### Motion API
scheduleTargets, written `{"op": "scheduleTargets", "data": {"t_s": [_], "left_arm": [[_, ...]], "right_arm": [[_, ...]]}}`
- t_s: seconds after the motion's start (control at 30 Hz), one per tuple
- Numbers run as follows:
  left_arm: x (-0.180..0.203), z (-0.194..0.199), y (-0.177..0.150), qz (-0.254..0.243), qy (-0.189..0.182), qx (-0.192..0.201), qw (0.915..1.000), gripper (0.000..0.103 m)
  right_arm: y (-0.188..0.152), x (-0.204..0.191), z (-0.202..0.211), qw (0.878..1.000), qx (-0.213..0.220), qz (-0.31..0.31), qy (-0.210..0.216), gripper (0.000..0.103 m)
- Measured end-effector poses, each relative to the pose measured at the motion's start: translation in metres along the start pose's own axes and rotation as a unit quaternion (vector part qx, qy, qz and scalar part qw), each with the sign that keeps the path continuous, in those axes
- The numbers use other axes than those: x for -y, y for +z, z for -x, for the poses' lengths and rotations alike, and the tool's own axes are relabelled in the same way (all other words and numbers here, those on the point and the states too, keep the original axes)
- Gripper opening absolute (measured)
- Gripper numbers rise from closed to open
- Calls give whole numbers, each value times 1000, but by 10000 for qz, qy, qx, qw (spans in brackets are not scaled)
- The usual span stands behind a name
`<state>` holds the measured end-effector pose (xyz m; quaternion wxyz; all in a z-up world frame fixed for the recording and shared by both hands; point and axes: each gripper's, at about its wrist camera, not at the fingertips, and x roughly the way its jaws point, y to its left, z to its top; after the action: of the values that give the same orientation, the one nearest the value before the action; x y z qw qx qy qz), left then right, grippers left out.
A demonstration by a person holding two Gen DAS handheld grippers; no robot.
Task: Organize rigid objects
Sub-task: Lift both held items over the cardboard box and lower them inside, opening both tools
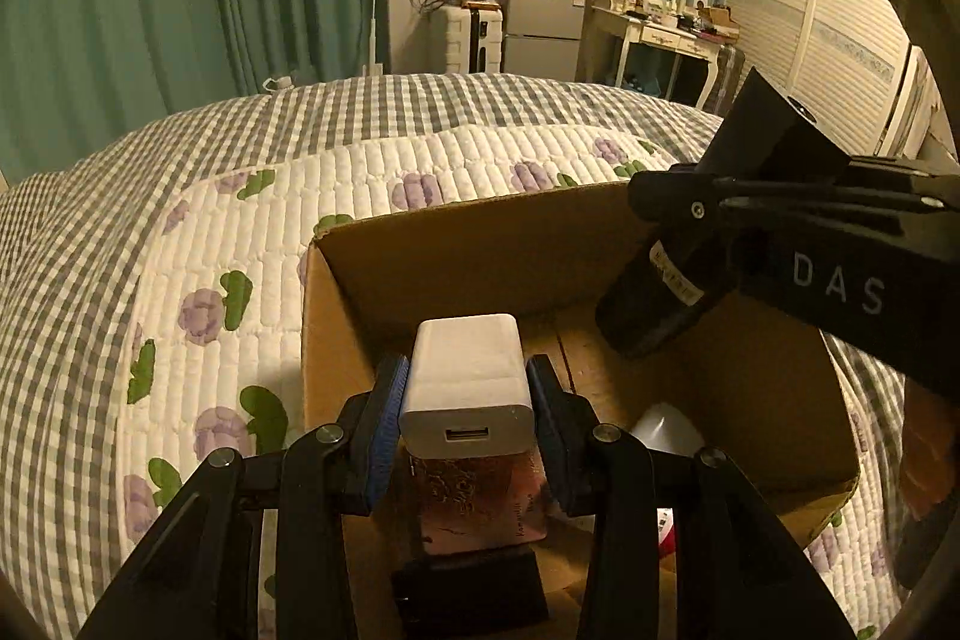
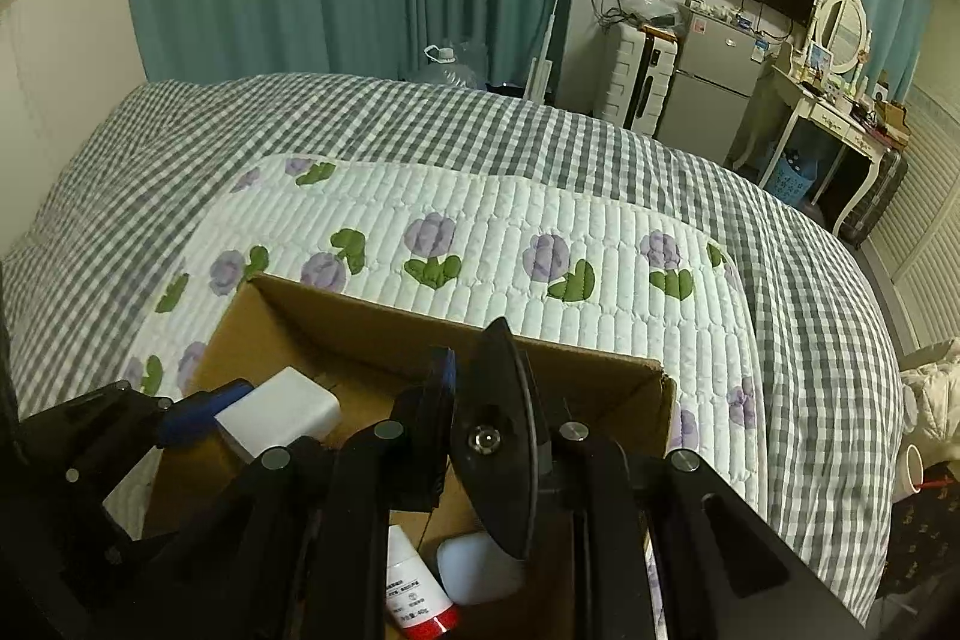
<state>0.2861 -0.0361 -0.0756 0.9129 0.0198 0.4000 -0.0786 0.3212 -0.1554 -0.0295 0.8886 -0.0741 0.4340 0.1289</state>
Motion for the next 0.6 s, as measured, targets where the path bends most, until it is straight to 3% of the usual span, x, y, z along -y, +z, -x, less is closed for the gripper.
{"op": "scheduleTargets", "data": {"t_s": [0.17,0.23,0.3,0.33,0.37,0.47,0.6], "left_arm": [[4,9,0,37,-24,-2,10000,43],[5,18,0,57,-54,36,10000,51],[7,30,2,81,-27,90,9999,53],[7,38,3,89,-13,121,9999,53],[7,44,5,100,-1,148,9998,53],[9,75,8,105,22,310,9995,54],[13,123,8,45,141,596,9981,68]], "right_arm": [[-2,2,1,9998,-17,-85,203,17],[-2,1,9,9998,-2,-69,166,17],[0,2,21,9999,76,-63,77,23],[2,4,29,9999,102,-90,52,33],[3,6,39,9998,162,-122,23,35],[7,9,72,9992,348,-176,-36,35],[4,10,119,9983,536,-225,-88,36]]}}
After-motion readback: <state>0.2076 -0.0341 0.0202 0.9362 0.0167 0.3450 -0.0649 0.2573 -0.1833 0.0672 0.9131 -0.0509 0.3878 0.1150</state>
